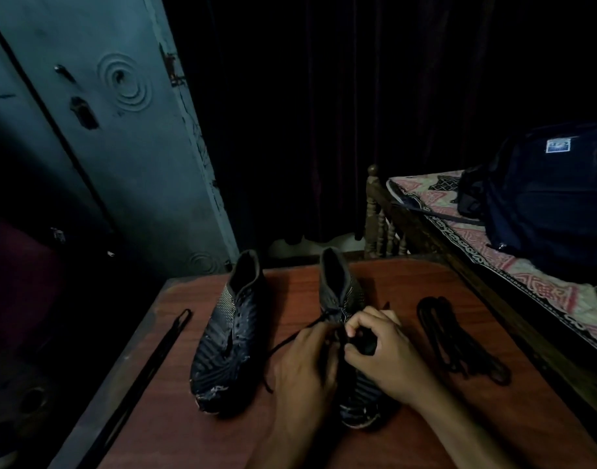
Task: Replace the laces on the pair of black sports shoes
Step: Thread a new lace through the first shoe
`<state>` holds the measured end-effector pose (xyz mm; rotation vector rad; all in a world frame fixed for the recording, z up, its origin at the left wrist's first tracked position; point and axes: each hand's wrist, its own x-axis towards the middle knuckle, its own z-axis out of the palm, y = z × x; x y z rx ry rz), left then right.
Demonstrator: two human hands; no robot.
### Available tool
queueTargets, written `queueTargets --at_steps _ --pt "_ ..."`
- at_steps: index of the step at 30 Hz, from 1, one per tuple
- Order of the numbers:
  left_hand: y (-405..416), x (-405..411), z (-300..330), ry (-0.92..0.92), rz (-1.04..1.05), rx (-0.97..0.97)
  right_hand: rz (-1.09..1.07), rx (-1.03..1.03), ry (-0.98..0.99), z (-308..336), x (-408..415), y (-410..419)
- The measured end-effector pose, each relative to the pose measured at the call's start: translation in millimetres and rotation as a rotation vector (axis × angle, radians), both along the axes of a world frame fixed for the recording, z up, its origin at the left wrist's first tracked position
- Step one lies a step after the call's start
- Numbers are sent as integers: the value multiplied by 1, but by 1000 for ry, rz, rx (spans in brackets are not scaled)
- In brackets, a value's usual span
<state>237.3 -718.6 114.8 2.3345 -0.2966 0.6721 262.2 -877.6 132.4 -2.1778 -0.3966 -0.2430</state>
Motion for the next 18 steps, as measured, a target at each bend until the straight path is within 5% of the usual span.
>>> queueTargets --at_steps 4,18 --pt "3 -2 2 35 -1 108 10 -9 -57 0 -1 0" --pt "2 -2 8 25 -45 22 -52 51 -174 -7 -2 9"
